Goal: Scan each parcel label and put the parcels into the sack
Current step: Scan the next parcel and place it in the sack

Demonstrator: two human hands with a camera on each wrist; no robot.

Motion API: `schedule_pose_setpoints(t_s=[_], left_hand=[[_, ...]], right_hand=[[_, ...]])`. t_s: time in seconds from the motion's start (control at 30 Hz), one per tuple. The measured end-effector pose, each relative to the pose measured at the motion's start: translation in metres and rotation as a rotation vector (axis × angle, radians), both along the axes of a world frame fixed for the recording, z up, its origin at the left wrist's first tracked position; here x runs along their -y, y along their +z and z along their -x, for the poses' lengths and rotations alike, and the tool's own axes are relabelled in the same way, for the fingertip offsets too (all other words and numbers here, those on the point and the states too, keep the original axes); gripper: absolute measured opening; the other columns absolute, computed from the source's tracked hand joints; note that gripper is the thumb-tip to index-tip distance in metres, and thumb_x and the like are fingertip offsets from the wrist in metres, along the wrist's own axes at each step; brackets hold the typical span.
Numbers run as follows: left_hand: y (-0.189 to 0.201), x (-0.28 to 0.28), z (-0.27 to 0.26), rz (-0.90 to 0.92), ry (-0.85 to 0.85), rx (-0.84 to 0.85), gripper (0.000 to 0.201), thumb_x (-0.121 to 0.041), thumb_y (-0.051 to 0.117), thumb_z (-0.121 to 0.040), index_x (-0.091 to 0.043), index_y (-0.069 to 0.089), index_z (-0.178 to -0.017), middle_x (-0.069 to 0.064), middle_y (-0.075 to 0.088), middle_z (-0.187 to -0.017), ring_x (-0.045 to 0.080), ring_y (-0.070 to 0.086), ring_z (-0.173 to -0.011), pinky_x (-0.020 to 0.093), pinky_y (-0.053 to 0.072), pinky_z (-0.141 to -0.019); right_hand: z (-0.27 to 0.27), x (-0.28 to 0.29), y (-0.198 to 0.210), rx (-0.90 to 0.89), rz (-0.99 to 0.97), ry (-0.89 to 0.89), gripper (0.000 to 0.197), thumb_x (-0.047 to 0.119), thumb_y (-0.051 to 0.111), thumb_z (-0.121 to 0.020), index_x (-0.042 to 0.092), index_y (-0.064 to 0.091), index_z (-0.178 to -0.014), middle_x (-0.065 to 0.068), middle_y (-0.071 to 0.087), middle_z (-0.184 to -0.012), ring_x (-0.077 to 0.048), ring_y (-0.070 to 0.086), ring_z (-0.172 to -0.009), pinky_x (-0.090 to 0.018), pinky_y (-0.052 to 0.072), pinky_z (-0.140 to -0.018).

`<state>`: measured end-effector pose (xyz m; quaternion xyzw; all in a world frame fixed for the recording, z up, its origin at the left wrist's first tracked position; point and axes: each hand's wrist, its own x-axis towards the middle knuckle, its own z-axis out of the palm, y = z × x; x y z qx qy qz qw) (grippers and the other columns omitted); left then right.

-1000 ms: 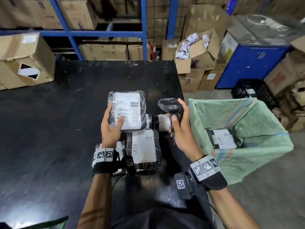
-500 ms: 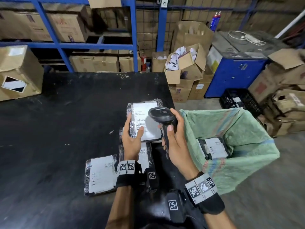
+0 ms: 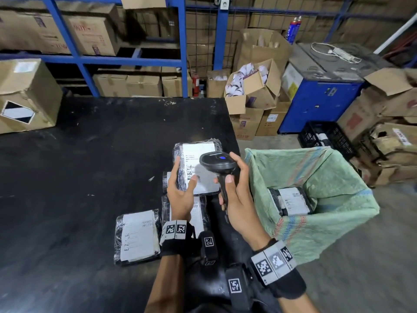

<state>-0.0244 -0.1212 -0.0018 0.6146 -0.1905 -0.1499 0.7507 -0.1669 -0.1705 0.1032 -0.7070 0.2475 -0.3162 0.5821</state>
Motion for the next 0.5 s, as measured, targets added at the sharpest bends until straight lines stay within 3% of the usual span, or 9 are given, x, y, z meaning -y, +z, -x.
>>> schedule_pose_setpoints(t_s=[0.13,0.27,0.4,0.43,0.5], left_hand=[[0.0002,-0.0029,-0.0017,0.005,-0.006,-0.005,0.068,-0.012,0.074,-0.093,-0.031,0.048,-0.153,-0.01,0.049,-0.159,0.015,0.042,-0.15,0.055,0.036,-0.122],[0.0025,-0.0043,-0.0001,-0.004,0.001,-0.018,0.067,-0.008,0.073,-0.094,-0.029,0.049,-0.153,-0.013,0.049,-0.158,0.01,0.042,-0.15,0.053,0.035,-0.124],[0.0024,-0.0056,0.0,-0.005,0.017,-0.023,0.068,-0.003,0.073,-0.094,-0.026,0.049,-0.153,-0.011,0.051,-0.158,0.011,0.044,-0.149,0.052,0.038,-0.123],[0.0012,-0.0061,-0.0006,-0.005,0.017,-0.02,0.068,-0.004,0.073,-0.094,-0.027,0.05,-0.153,-0.01,0.051,-0.157,0.012,0.044,-0.149,0.052,0.038,-0.122],[-0.0006,-0.0067,-0.0016,-0.007,0.016,-0.023,0.068,-0.006,0.074,-0.093,-0.031,0.051,-0.152,-0.01,0.052,-0.157,0.013,0.045,-0.148,0.053,0.038,-0.122]], right_hand=[[0.0013,-0.0012,0.0005,-0.007,0.005,-0.01,0.043,0.031,0.034,-0.108,0.048,0.027,-0.146,-0.02,0.058,-0.095,-0.024,0.046,-0.062,-0.041,0.044,-0.061],[0.0029,-0.0031,0.0015,-0.003,0.008,-0.004,0.042,0.031,0.035,-0.107,0.046,0.029,-0.146,0.004,0.063,-0.095,-0.024,0.047,-0.063,-0.052,0.048,-0.062],[0.0051,-0.0048,0.0012,0.0,0.0,-0.011,0.043,0.03,0.035,-0.107,0.048,0.029,-0.146,0.014,0.063,-0.092,-0.025,0.047,-0.06,-0.054,0.049,-0.061],[0.0054,-0.0049,0.0008,0.002,0.001,-0.017,0.043,0.03,0.035,-0.108,0.049,0.029,-0.146,0.015,0.063,-0.093,-0.025,0.047,-0.059,-0.053,0.049,-0.061],[0.0054,-0.0041,-0.0002,0.004,0.005,-0.038,0.044,0.029,0.035,-0.108,0.05,0.029,-0.146,-0.004,0.063,-0.093,-0.027,0.047,-0.059,-0.051,0.049,-0.059]])
